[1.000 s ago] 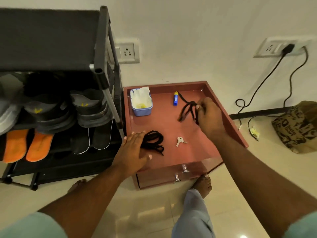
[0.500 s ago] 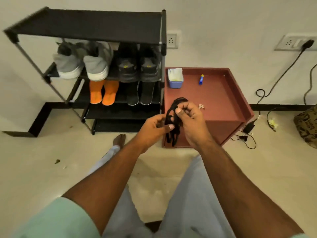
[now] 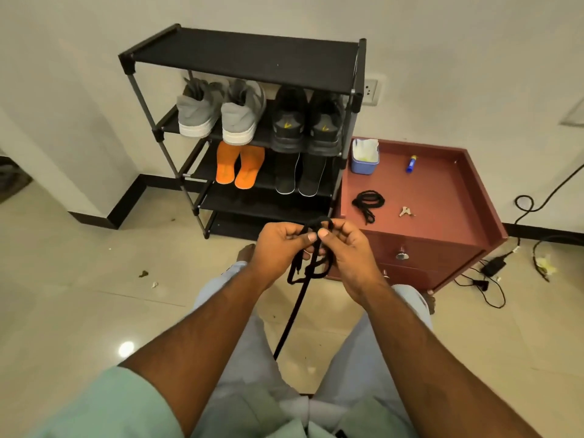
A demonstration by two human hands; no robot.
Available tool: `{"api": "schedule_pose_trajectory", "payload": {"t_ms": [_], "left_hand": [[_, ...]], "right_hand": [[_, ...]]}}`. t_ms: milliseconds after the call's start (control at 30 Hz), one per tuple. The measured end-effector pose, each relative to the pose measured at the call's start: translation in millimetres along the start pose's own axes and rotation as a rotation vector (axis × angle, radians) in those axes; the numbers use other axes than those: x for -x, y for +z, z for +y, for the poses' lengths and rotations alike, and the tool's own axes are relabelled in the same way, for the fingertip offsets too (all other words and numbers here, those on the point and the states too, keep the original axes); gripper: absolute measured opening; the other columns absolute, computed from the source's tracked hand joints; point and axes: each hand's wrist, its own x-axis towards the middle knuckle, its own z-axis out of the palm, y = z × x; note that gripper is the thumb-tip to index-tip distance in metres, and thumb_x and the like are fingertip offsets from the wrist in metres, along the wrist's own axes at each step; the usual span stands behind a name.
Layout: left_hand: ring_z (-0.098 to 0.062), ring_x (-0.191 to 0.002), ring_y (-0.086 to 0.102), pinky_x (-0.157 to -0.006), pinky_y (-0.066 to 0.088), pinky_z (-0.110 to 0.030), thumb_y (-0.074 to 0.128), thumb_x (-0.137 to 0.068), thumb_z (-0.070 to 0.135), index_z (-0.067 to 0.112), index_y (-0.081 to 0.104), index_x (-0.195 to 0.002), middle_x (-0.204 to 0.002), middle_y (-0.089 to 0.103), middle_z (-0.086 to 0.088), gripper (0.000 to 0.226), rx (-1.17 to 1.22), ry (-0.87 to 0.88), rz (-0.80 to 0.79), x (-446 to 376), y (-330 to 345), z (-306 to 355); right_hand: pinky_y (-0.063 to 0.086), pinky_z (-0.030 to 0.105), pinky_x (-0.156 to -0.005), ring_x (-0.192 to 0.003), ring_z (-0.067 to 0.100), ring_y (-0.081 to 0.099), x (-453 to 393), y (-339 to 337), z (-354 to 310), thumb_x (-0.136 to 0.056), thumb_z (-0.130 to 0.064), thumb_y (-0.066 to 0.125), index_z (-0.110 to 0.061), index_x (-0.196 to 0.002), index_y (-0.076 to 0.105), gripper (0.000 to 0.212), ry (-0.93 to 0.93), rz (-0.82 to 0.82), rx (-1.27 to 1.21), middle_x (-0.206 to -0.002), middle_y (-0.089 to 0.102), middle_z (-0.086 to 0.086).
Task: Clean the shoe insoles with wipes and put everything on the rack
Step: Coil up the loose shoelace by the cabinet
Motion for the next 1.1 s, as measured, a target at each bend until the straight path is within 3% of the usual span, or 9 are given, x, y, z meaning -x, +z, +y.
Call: {"api": "schedule_pose_trajectory", "payload": {"t_ms": [167,267,367,467,633,733,867,933,1100], "left_hand": [[-0.013,-0.057,0.055,-0.058,0.051,-0.026,0.061,-0.097,0.01,0.011,0.073,-0.103,-0.064,0.06,-0.002,0.013,-0.017,-0.018,-0.011,-7.1,-7.7,6.1],[-0.005,-0.051,0.051,-0.051,0.045,-0.021,0.062,-0.097,0.015,0.017,0.073,-0.103,-0.062,0.058,0.003,0.013,-0.096,0.01,-0.014,-9.3,-8.4,11.5],[-0.002,-0.061,0.057,-0.063,0.049,-0.019,0.063,-0.096,0.015,0.026,0.073,-0.096,-0.068,0.065,-0.002,0.014,-0.15,0.076,0.019,-11.8,-9.7,18.5],[-0.008,-0.065,0.058,-0.068,0.05,-0.025,0.063,-0.096,0.017,0.027,0.072,-0.094,-0.072,0.066,-0.01,0.014,-0.192,0.105,0.017,-14.2,-13.0,23.8],[0.002,-0.051,0.05,-0.053,0.041,-0.012,0.062,-0.097,0.021,0.017,0.072,-0.09,-0.066,0.062,-0.001,0.013,-0.216,0.146,0.038,-16.6,-15.9,34.5],[-0.007,-0.068,0.06,-0.067,0.05,-0.021,0.07,-0.091,0.025,0.02,0.073,-0.091,-0.071,0.065,0.002,0.006,-0.289,0.139,-0.032,-18.8,-22.6,34.1],[-0.006,-0.081,0.062,-0.073,0.05,-0.023,0.08,-0.08,0.03,0.026,0.067,-0.109,-0.087,0.063,0.01,0.032,-0.624,0.009,-0.265,-23.3,-35.8,23.7],[-0.007,-0.076,0.063,-0.069,0.05,-0.021,0.08,-0.081,0.022,0.022,0.069,-0.097,-0.083,0.065,0.007,0.019,-0.695,-0.087,-0.332,-23.2,-43.1,12.3],[-0.01,-0.067,0.062,-0.064,0.047,-0.024,0.079,-0.083,0.023,0.015,0.073,-0.075,-0.069,0.067,0.003,0.013,-0.592,-0.187,-0.136,-23.9,-65.3,-6.5]], "right_hand": [[0.052,0.044,-0.078,-0.075,0.022,0.061,-4.1,-12.7,3.4,-0.09,-0.009,0.062,-0.009,-0.104,0.065,0.014,-0.032,0.087,0.116,-0.082,0.065,0.013],[0.053,0.032,-0.074,-0.069,0.014,0.059,-5.7,-17.0,0.5,-0.091,-0.008,0.059,-0.004,-0.102,0.066,0.014,-0.036,0.099,0.088,-0.076,0.065,0.006],[0.051,0.022,-0.063,-0.062,0.012,0.055,-5.5,-19.2,-3.5,-0.092,-0.008,0.058,-0.002,-0.101,0.066,0.014,-0.04,0.105,0.062,-0.074,0.063,0.007],[0.048,0.021,-0.059,-0.058,0.011,0.053,-7.3,-22.9,-7.0,-0.093,-0.009,0.058,-0.002,-0.1,0.066,0.014,-0.034,0.085,0.075,-0.072,0.063,0.006],[0.049,0.025,-0.062,-0.061,0.015,0.054,-13.1,-32.4,-18.9,-0.094,-0.013,0.057,-0.002,-0.096,0.068,0.016,0.018,0.003,0.153,-0.068,0.063,0.006],[0.038,0.02,-0.049,-0.052,0.009,0.041,-17.4,-36.2,-27.6,-0.094,-0.016,0.057,-0.005,-0.094,0.068,0.016,0.009,0.015,0.195,-0.059,0.049,0.001],[0.025,0.019,-0.041,-0.045,0.004,0.032,-24.9,-40.1,-42.9,-0.094,-0.012,0.056,-0.01,-0.089,0.066,0.012,-0.012,0.045,0.04,-0.053,0.041,-0.005],[0.023,0.02,-0.041,-0.044,0.005,0.031,-29.1,-45.7,-48.6,-0.094,-0.012,0.056,-0.01,-0.088,0.066,0.012,-0.005,0.093,-0.026,-0.054,0.041,-0.003],[0.027,0.019,-0.039,-0.045,0.007,0.035,-33.9,-62.7,-45.3,-0.091,-0.009,0.059,-0.001,-0.097,0.066,0.012,0.012,0.162,0.044,-0.058,0.045,0.002]]}}
